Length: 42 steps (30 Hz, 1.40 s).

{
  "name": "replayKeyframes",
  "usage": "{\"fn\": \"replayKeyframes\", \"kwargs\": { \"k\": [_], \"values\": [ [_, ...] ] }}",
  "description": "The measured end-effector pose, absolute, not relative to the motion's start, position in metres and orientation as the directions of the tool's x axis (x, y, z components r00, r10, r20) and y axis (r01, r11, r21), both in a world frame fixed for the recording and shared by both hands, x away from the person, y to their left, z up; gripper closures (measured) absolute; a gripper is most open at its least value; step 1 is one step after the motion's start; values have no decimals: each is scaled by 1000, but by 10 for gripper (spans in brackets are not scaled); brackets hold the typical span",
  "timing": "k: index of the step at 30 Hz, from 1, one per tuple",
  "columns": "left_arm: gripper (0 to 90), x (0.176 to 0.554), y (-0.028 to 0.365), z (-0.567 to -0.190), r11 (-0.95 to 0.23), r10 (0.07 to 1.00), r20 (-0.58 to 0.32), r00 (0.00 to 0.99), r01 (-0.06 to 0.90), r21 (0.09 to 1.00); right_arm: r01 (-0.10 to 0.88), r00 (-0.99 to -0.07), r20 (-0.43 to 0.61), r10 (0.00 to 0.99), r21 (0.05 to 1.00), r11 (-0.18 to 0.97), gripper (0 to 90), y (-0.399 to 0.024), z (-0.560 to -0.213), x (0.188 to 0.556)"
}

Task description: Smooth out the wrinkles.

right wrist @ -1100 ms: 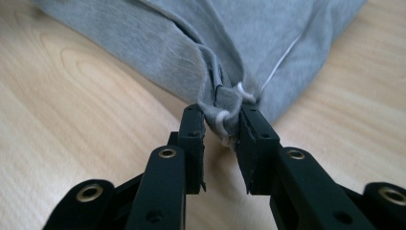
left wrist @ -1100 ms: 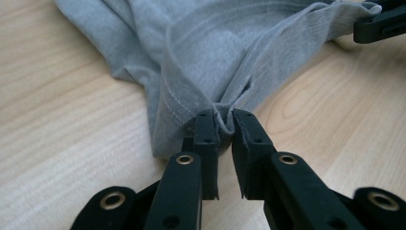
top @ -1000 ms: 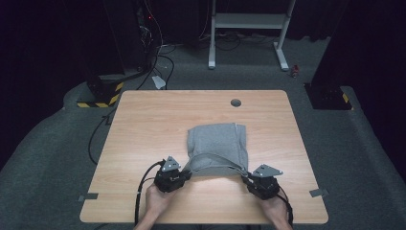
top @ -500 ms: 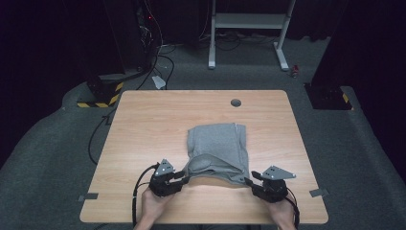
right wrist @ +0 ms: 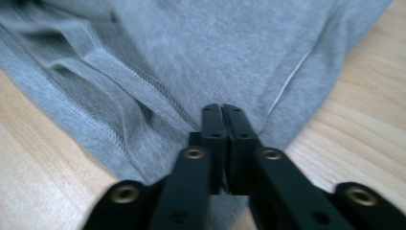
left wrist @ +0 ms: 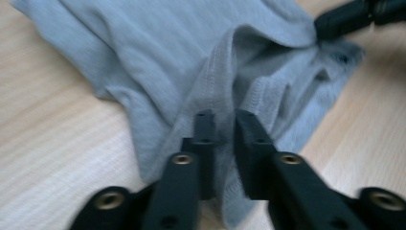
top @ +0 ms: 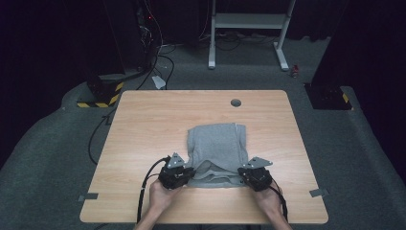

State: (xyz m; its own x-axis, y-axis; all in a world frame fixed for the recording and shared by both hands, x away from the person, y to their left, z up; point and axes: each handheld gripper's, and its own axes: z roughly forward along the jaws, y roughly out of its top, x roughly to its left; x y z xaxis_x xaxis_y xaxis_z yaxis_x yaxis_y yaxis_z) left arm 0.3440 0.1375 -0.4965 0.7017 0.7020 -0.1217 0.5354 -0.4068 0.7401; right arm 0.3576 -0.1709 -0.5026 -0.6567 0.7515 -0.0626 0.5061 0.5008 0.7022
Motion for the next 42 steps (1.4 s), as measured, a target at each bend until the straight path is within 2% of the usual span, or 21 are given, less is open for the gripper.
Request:
{"fn": "replayKeyframes", "kwargs": {
  "k": [5,9,12,16,20,22,23,25,29,34,37,39,42],
  "values": [
    [870,329,141,-510,-470,685,-105,721,548,692,498,-660,-75,747,701,510,897,-183,-500,345],
    [785,322,147,-510,-467,679,-117,724,550,693,507,-658,-59,751,702,499,867,-193,-504,339],
    [693,322,152,-501,-409,691,-139,709,542,734,509,-640,-20,768,737,443,815,-194,-497,341],
    [592,333,152,-489,-354,738,-123,663,536,767,522,-616,-7,788,745,415,742,-183,-493,354],
    [544,352,143,-493,-370,779,-76,623,554,745,571,-583,-11,812,706,420,659,-170,-502,369],
    [541,359,137,-500,-399,781,-54,622,564,723,603,-571,-10,821,674,427,648,-166,-509,374],
    [541,361,135,-504,-415,783,-43,621,572,708,603,-572,-13,820,672,431,673,-165,-512,375],
    [542,365,134,-512,-411,791,-51,610,591,694,599,-576,-19,817,671,438,803,-166,-510,374],
    [591,362,138,-516,-384,799,-70,597,597,704,573,-590,-51,806,677,462,854,-167,-501,370],
    [623,358,140,-515,-393,811,-48,583,603,694,540,-596,-37,802,721,434,854,-181,-487,354],
    [615,358,139,-513,-389,814,-60,578,619,682,573,-610,-19,792,680,457,842,-186,-498,347],
    [573,361,140,-512,-368,815,-98,571,640,674,583,-617,-10,787,666,466,797,-187,-506,346],
    [538,370,144,-506,-326,825,-124,551,644,693,583,-600,27,800,700,413,698,-190,-501,350]
  ]
}}
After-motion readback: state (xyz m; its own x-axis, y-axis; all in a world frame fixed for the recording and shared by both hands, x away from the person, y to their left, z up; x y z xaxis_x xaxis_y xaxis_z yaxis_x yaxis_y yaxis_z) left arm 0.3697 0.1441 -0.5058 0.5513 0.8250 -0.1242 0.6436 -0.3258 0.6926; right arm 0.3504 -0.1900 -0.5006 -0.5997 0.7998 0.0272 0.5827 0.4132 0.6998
